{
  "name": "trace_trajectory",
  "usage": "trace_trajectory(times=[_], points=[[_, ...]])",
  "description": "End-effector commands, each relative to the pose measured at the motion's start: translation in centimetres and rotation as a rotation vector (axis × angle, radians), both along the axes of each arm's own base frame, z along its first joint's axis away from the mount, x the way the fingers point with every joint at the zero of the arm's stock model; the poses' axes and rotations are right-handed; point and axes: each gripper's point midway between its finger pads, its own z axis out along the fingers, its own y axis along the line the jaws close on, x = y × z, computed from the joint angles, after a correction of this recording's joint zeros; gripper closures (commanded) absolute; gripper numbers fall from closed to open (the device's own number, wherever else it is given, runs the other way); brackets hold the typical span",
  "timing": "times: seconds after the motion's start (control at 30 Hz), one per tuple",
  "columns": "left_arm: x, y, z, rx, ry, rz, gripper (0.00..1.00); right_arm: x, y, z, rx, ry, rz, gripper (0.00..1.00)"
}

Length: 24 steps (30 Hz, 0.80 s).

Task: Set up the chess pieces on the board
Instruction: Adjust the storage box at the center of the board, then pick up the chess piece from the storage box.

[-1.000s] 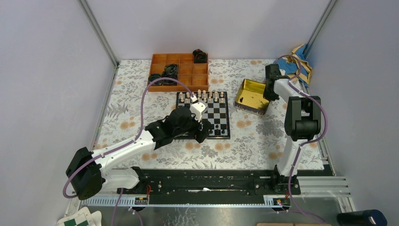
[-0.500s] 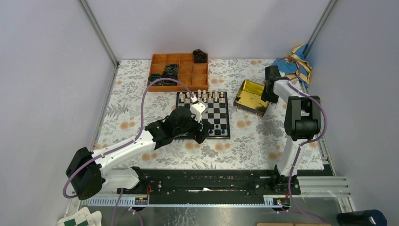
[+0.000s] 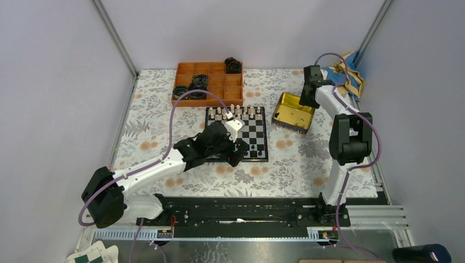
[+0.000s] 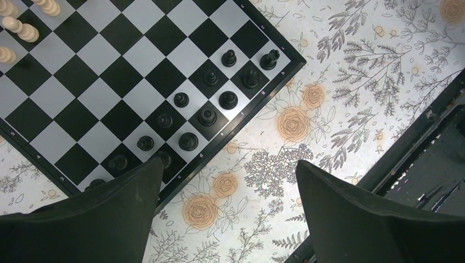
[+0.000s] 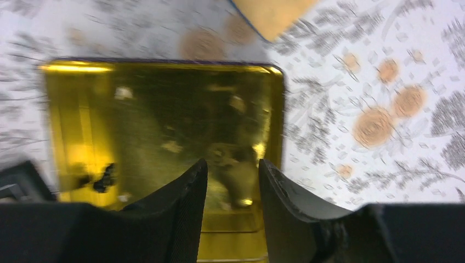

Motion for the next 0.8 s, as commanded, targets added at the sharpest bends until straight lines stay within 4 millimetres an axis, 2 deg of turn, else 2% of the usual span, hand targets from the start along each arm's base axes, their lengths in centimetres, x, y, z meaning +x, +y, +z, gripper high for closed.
trace_trajectory(times=[0.0, 0.13, 0.3, 0.47, 0.77], points=[[1.3, -0.5, 1.3, -0.003, -0.035, 0.011, 0.01, 2.7, 4.5, 2.6, 0.059, -0.068, 0.103, 0.54], [2.0, -0.5, 1.2, 0.019, -0.046, 0.029, 0.01, 3.4, 7.9, 0.8, 0.130, -0.040, 0.156, 0.54], [2.3, -0.4, 1.0, 0.043, -0.045, 0.035, 0.01, 4.2, 10.3, -0.3, 0.168, -0.047, 0.176, 0.53], [2.7, -0.3, 0.8, 0.063, -0.046, 0.047, 0.01, 4.3, 11.4, -2.0, 0.230, -0.020, 0.151, 0.53], [3.0, -0.6, 0.3, 0.080, -0.033, 0.047, 0.01, 3.0, 12.8, -3.9, 0.332, 0.001, 0.072, 0.54]])
